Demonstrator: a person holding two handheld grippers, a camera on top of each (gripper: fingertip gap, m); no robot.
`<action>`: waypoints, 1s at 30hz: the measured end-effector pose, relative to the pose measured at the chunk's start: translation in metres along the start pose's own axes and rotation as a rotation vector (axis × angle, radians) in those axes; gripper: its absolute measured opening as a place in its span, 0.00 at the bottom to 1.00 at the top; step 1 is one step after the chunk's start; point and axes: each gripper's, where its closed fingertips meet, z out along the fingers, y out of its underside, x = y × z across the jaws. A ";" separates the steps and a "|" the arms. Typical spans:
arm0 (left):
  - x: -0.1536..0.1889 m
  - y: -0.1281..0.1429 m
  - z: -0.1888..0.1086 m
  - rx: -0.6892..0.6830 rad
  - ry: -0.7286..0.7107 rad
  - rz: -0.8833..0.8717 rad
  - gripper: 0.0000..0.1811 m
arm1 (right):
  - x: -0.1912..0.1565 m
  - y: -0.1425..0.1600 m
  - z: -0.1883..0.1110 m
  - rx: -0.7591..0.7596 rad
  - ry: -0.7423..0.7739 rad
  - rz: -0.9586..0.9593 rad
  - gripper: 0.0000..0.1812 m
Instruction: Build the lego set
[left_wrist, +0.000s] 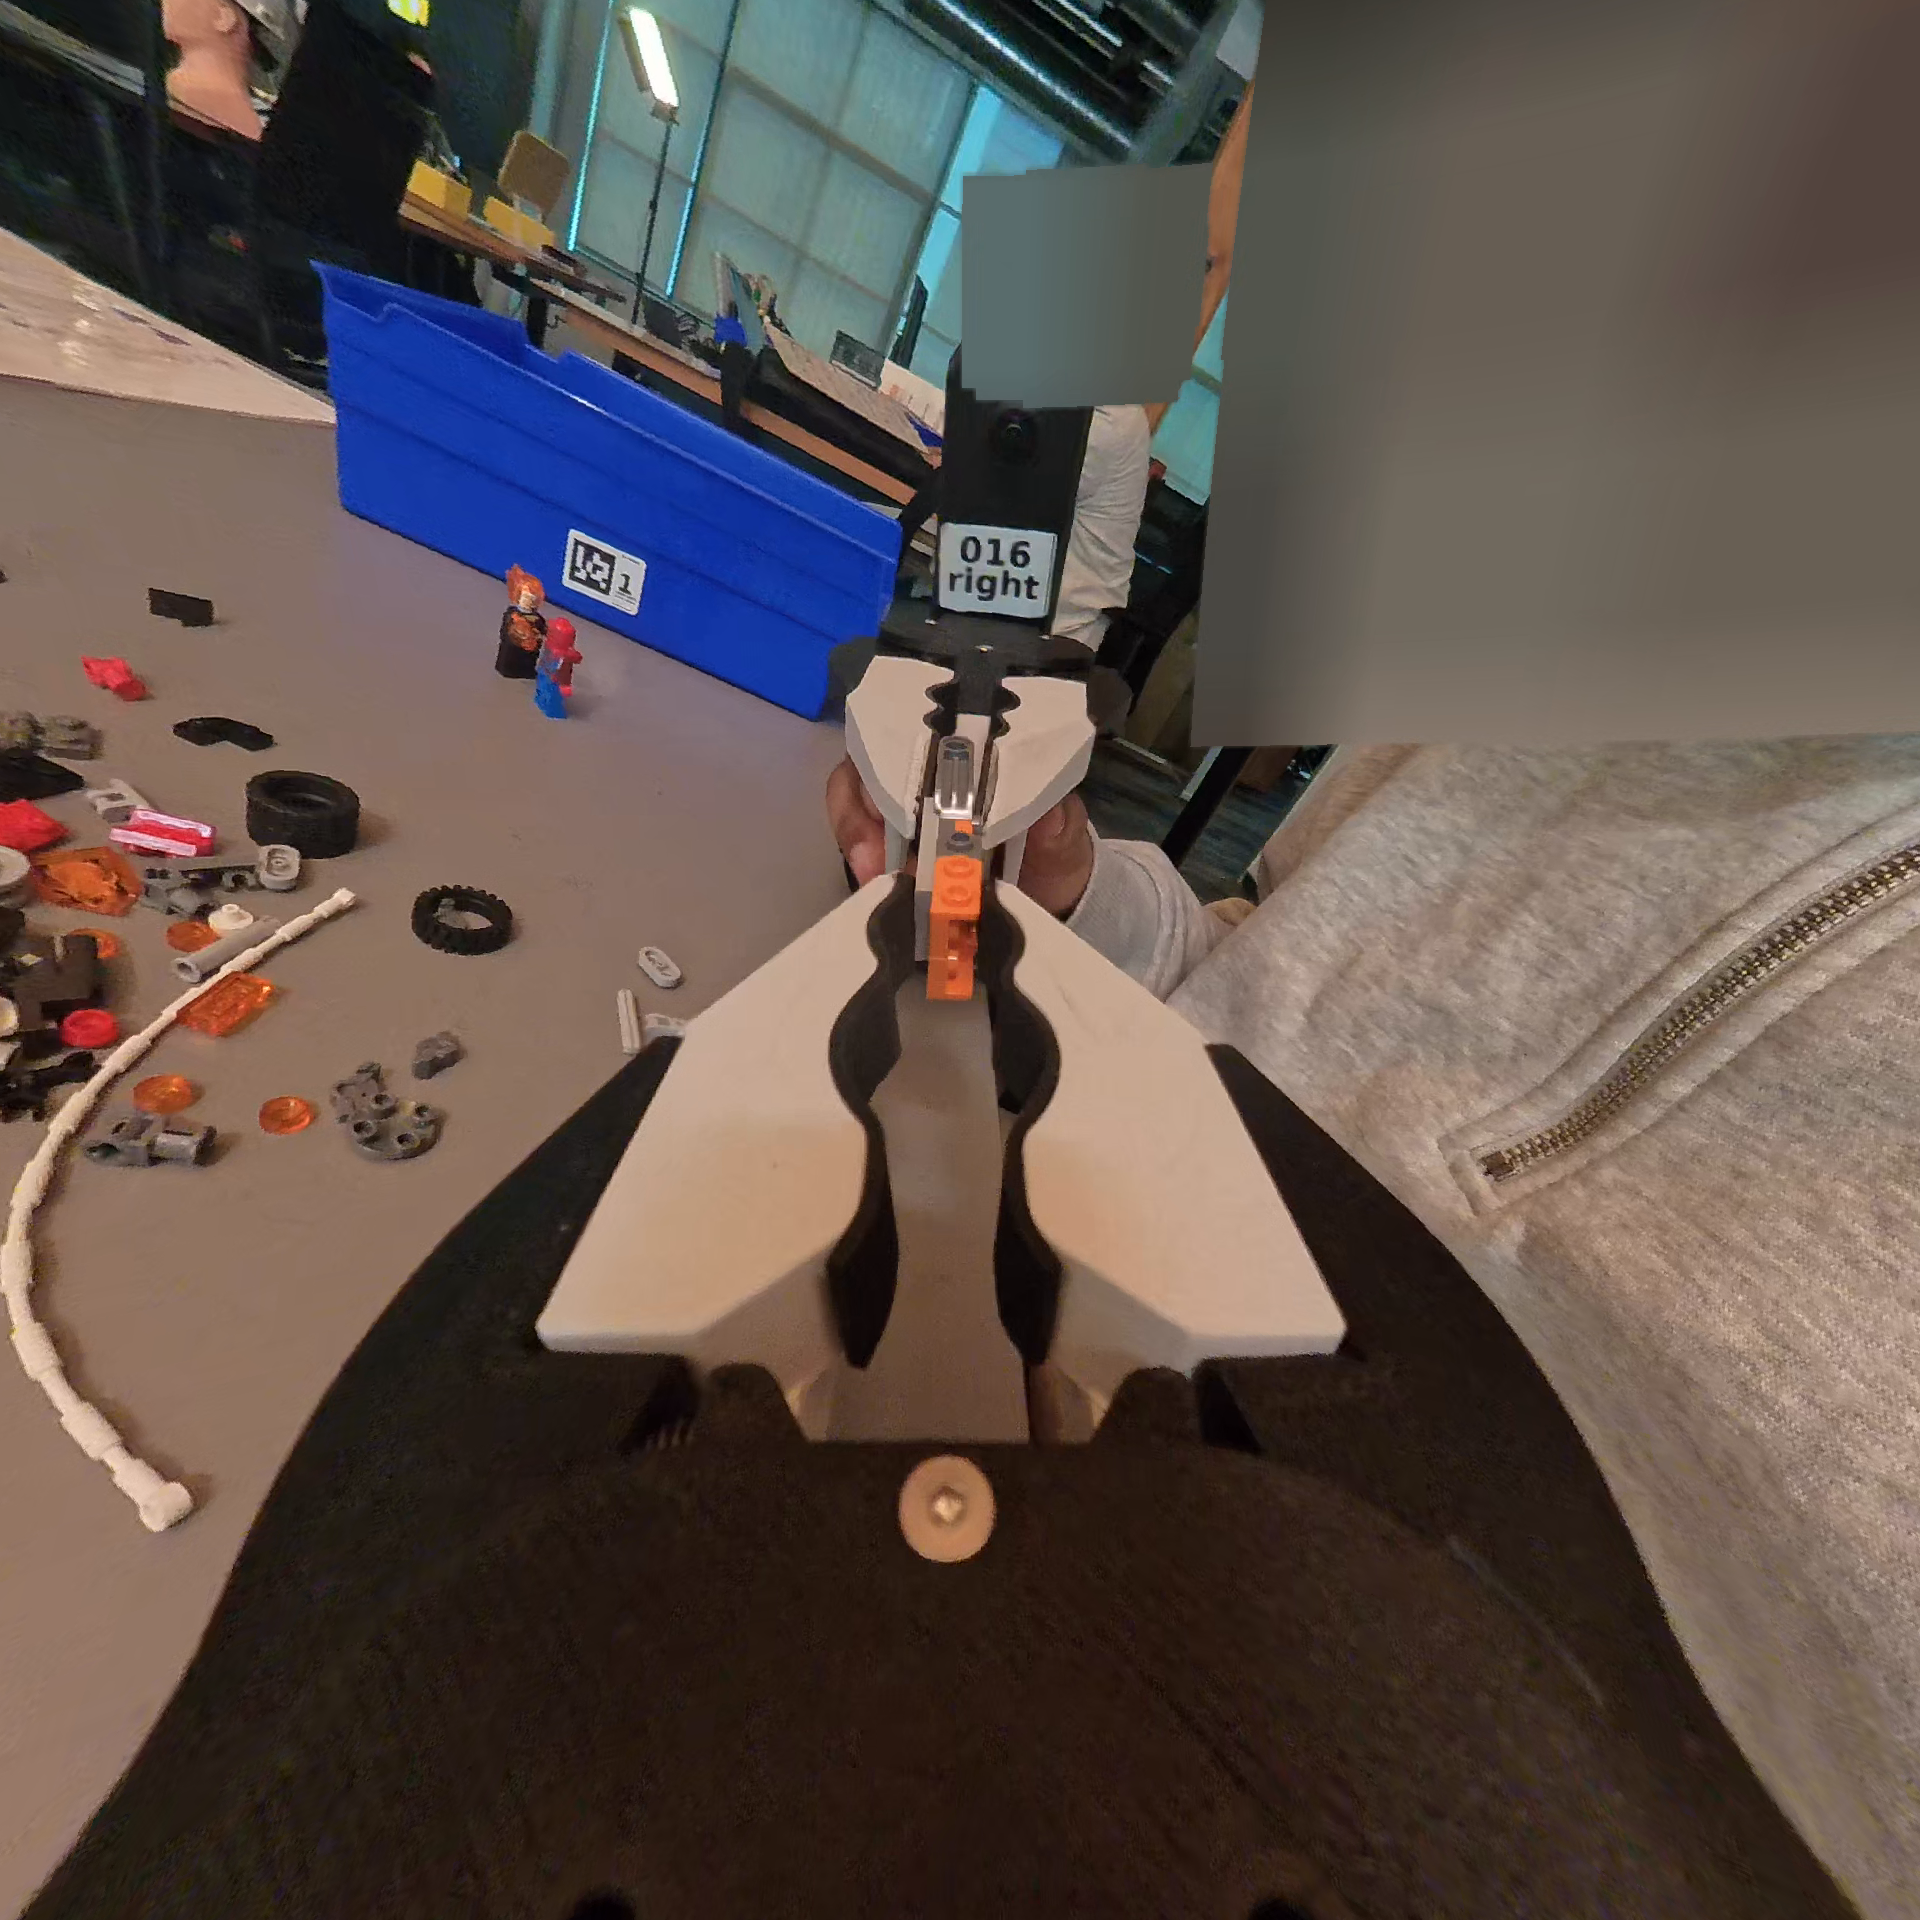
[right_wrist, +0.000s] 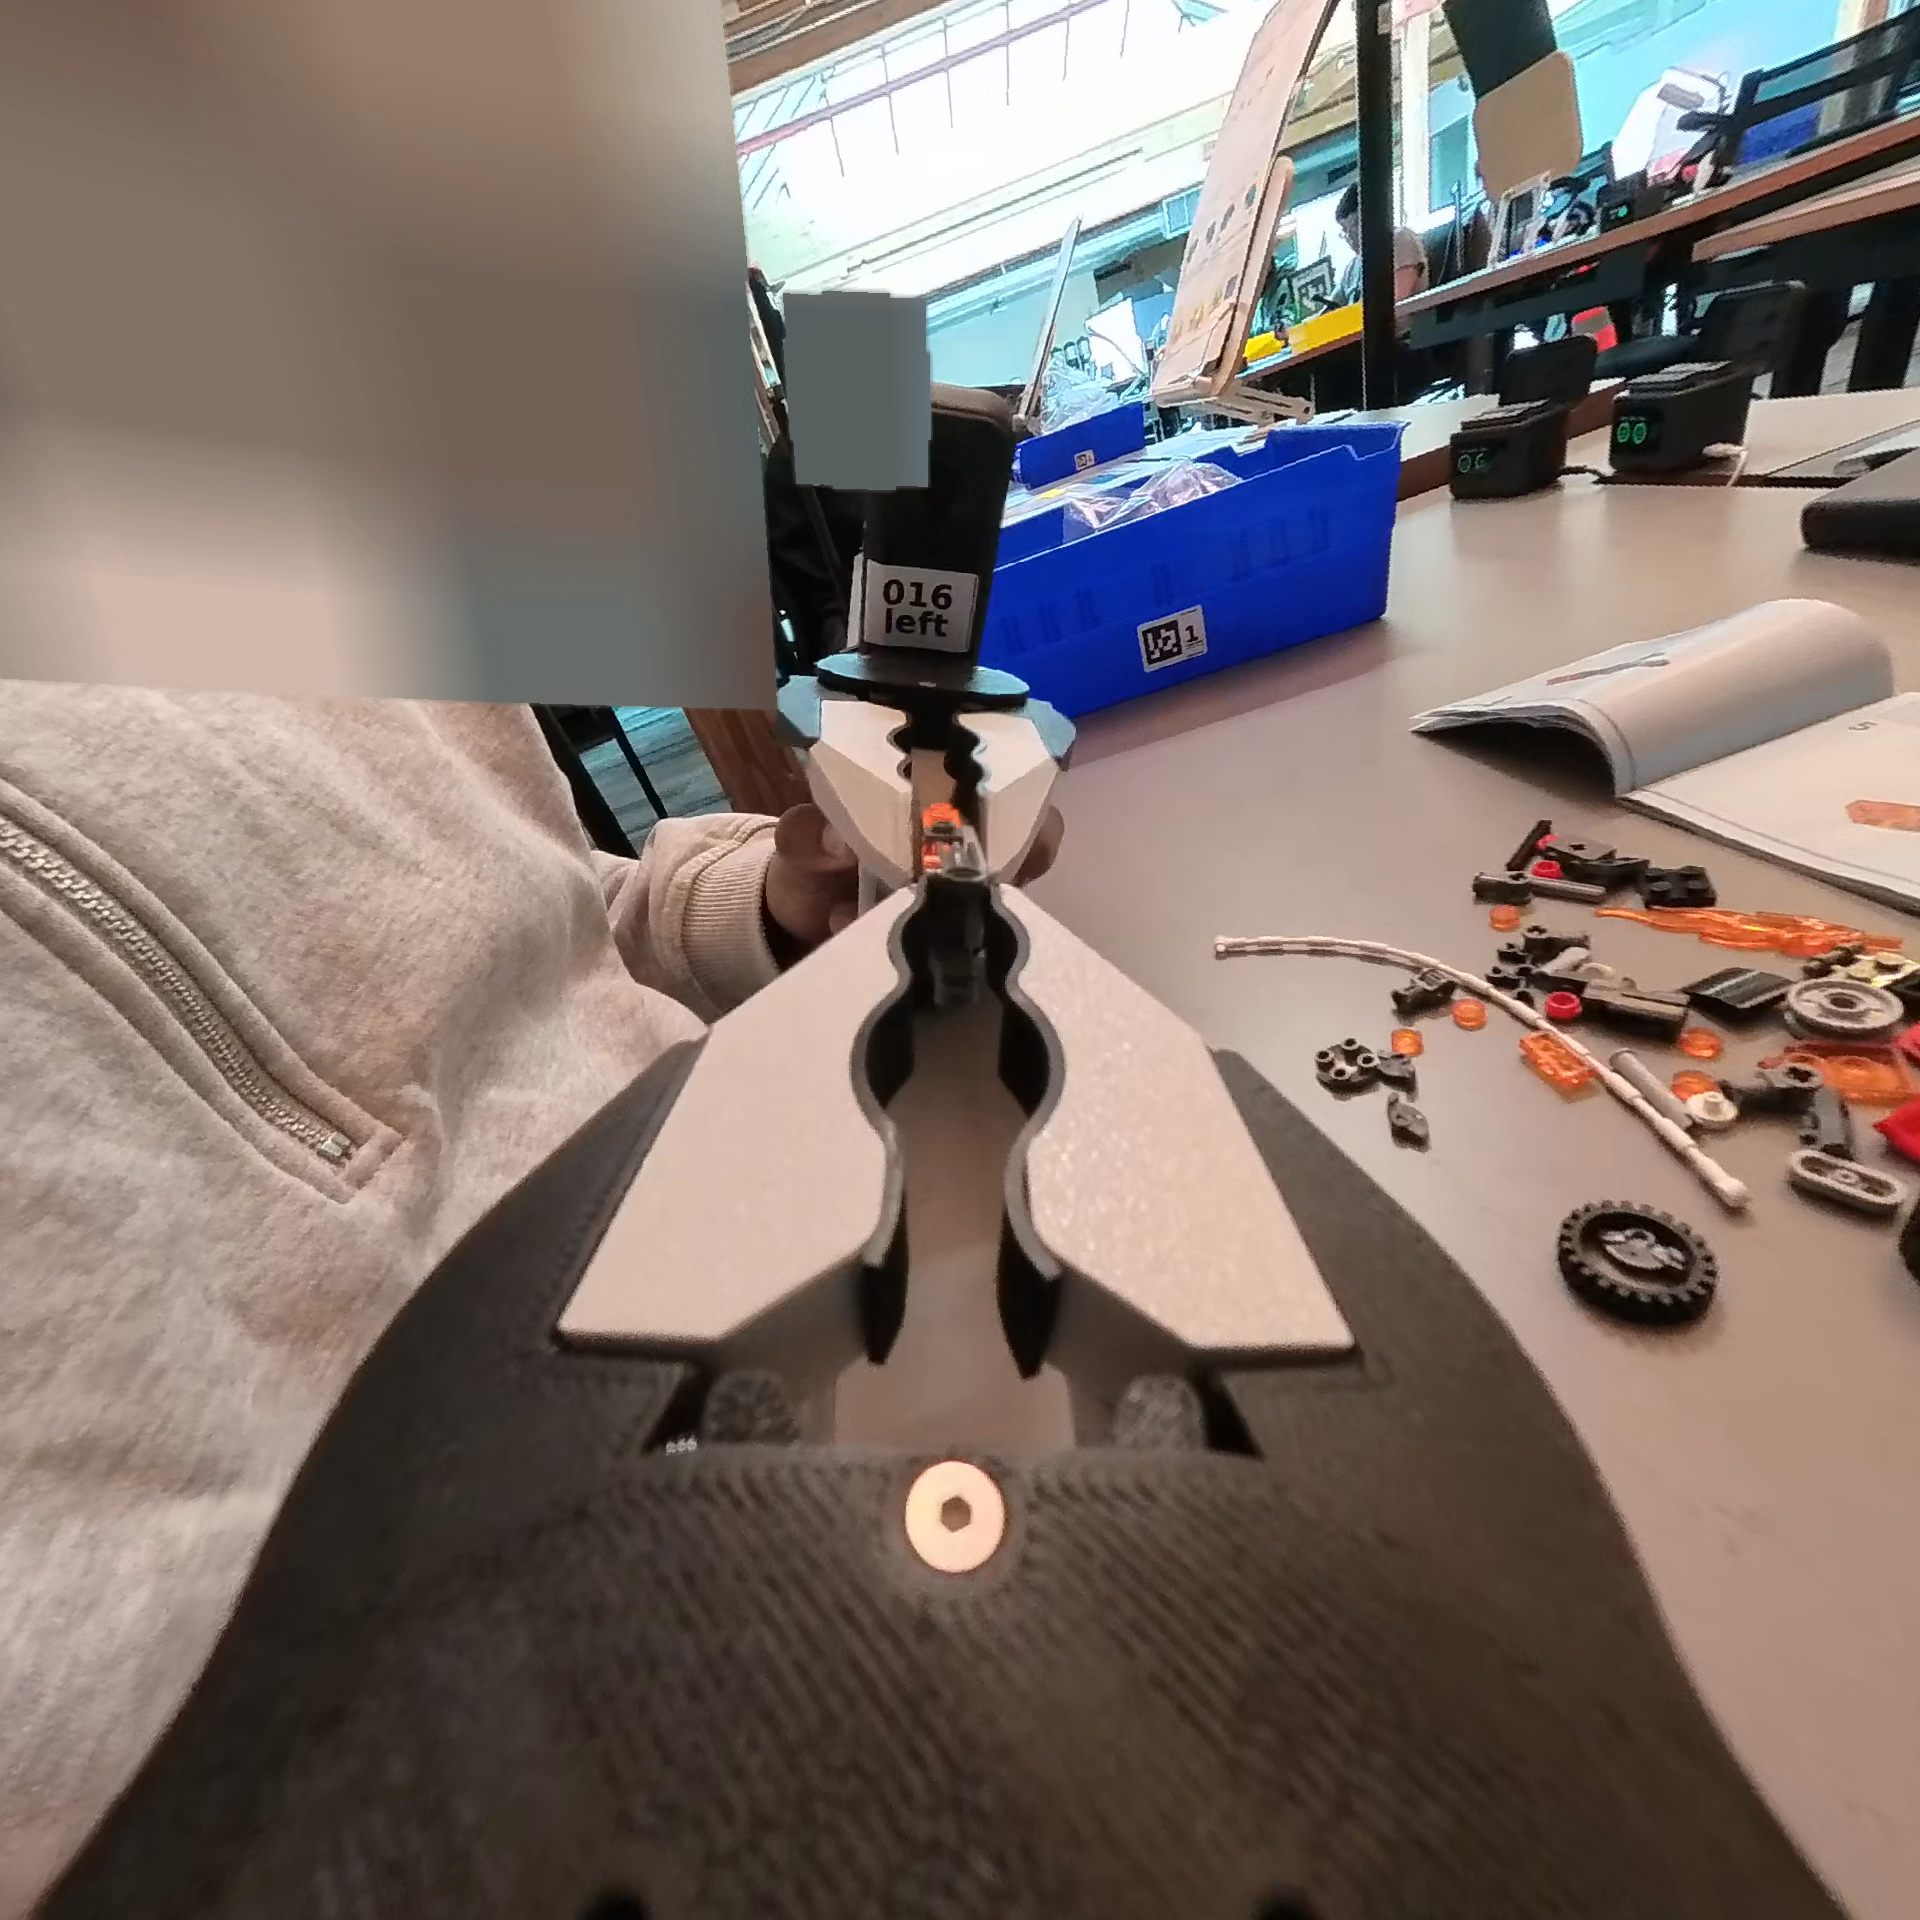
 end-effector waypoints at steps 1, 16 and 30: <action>-0.001 -0.001 0.000 0.006 -0.006 0.000 0.05 | 0.001 0.000 0.000 -0.001 0.006 -0.002 0.04; -0.012 -0.016 -0.010 0.079 -0.174 0.177 0.39 | 0.040 0.028 0.006 -0.108 0.170 0.386 0.04; -0.019 -0.015 -0.010 0.068 -0.213 0.176 0.38 | 0.071 0.068 -0.014 -0.303 0.415 0.512 0.09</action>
